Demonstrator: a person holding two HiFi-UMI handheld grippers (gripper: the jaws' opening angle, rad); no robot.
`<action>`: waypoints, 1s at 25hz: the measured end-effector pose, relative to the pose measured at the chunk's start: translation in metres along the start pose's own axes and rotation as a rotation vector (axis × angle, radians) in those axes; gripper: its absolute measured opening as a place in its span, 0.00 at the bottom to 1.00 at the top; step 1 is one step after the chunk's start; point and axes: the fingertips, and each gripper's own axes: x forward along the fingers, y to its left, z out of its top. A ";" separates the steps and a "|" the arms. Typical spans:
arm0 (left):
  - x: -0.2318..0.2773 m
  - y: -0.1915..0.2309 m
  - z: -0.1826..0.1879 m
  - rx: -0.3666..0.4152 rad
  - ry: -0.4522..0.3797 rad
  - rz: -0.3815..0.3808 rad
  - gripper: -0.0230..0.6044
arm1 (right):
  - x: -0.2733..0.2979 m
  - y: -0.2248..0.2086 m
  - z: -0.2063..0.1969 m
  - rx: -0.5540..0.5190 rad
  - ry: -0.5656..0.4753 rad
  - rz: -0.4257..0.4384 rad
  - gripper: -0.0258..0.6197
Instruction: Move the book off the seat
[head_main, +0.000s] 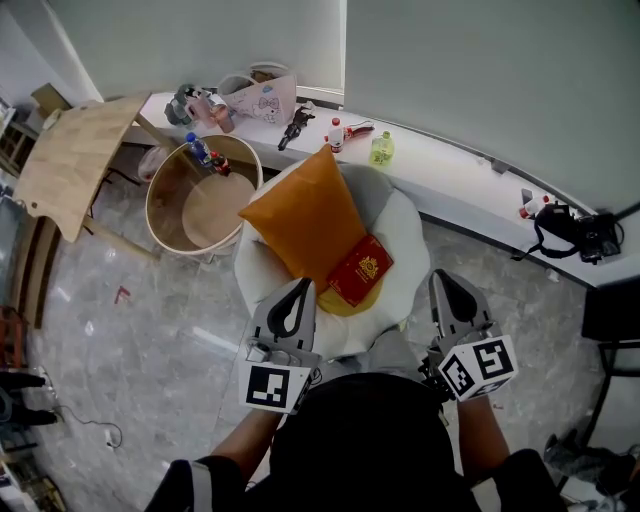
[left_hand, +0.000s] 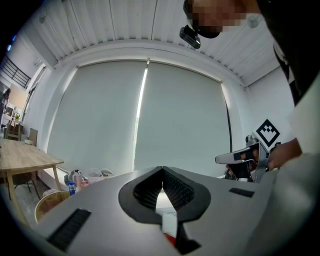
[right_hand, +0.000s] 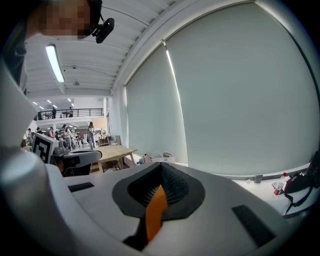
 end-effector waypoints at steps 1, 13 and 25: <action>0.001 0.000 0.000 0.000 0.001 0.002 0.05 | 0.001 -0.001 0.001 -0.003 0.000 0.002 0.05; 0.032 0.000 -0.010 -0.011 0.059 0.053 0.05 | 0.027 -0.039 0.010 -0.027 0.031 0.046 0.05; 0.083 -0.013 -0.011 -0.013 0.084 0.126 0.05 | 0.067 -0.090 0.014 -0.091 0.088 0.164 0.05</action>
